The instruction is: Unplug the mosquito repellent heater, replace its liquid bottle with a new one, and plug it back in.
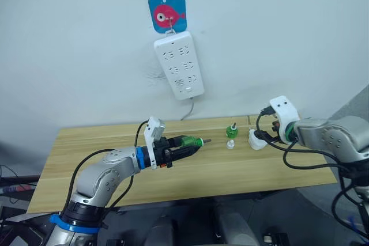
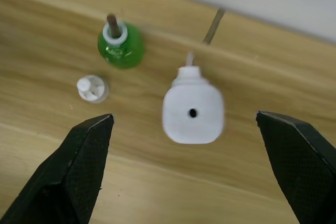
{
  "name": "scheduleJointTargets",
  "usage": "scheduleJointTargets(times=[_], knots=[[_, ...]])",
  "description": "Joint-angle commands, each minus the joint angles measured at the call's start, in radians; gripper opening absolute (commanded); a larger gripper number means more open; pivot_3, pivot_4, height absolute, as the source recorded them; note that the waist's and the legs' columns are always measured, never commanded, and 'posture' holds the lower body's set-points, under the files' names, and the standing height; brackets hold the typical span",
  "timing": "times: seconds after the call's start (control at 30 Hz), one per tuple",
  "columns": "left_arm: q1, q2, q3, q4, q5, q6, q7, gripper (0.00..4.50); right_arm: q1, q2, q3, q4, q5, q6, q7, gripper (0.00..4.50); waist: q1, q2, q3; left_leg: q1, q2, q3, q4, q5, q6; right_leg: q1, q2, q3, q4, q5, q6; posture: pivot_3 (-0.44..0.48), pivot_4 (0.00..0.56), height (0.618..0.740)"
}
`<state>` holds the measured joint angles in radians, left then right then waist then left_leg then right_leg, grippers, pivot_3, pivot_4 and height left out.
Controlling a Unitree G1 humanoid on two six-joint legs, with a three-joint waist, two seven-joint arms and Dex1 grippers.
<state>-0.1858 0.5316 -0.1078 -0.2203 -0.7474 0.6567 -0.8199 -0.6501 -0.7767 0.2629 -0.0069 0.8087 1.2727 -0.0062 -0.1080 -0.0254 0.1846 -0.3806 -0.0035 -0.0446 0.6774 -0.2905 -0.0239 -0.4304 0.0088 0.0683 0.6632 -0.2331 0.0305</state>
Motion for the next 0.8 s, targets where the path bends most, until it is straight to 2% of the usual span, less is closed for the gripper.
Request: scheduleJointTargets(times=[0.03,0.23,0.53,0.63,0.73,0.8], knots=[[0.006,0.005,0.012,-0.044,0.017,-0.028,-0.032,2.33,-0.07,0.045,0.019,0.161,-0.13,-0.007,0.061,4.5,0.002,0.001,0.004,0.0,-0.001,0.0,0.0,0.0,0.0,0.0,-0.001,0.0,0.0,0.0,0.0,-0.128,0.218,0.74],[0.019,0.002,0.025,-0.052,0.03,-0.029,-0.041,2.33,-0.147,0.128,0.077,0.381,-0.318,-0.078,0.187,4.5,0.013,0.001,0.017,-0.001,-0.002,-0.003,0.0,-0.001,0.001,0.0,-0.002,-0.001,-0.001,0.0,0.0,-0.096,0.23,0.74],[0.034,-0.015,0.027,-0.084,0.026,-0.014,-0.022,2.33,-0.178,0.217,0.099,0.565,-0.506,-0.184,0.336,4.5,0.019,0.005,0.031,0.0,-0.001,-0.006,0.0,-0.001,0.001,0.0,-0.002,-0.002,0.0,0.001,0.0,-0.079,0.233,0.74],[0.03,-0.018,0.028,-0.09,0.021,-0.005,-0.018,2.33,-0.176,0.227,0.091,0.577,-0.543,-0.194,0.37,3.91,0.02,0.005,0.032,-0.001,-0.002,-0.006,0.0,-0.001,0.001,0.0,-0.003,-0.002,0.0,0.001,0.0,-0.079,0.233,0.74],[0.022,-0.021,0.027,-0.091,0.019,0.003,-0.017,2.33,-0.167,0.232,0.08,0.568,-0.571,-0.189,0.393,2.95,0.02,0.005,0.032,-0.001,-0.001,-0.007,0.0,-0.001,0.001,0.0,-0.003,-0.002,0.0,0.001,0.0,-0.079,0.233,0.74],[0.015,-0.022,0.026,-0.089,0.02,0.007,-0.018,2.33,-0.158,0.233,0.068,0.553,-0.583,-0.179,0.4,2.95,0.02,0.005,0.032,-0.001,-0.002,-0.007,0.0,-0.001,0.001,0.0,-0.003,-0.002,0.0,0.001,0.0,-0.079,0.233,0.74]])
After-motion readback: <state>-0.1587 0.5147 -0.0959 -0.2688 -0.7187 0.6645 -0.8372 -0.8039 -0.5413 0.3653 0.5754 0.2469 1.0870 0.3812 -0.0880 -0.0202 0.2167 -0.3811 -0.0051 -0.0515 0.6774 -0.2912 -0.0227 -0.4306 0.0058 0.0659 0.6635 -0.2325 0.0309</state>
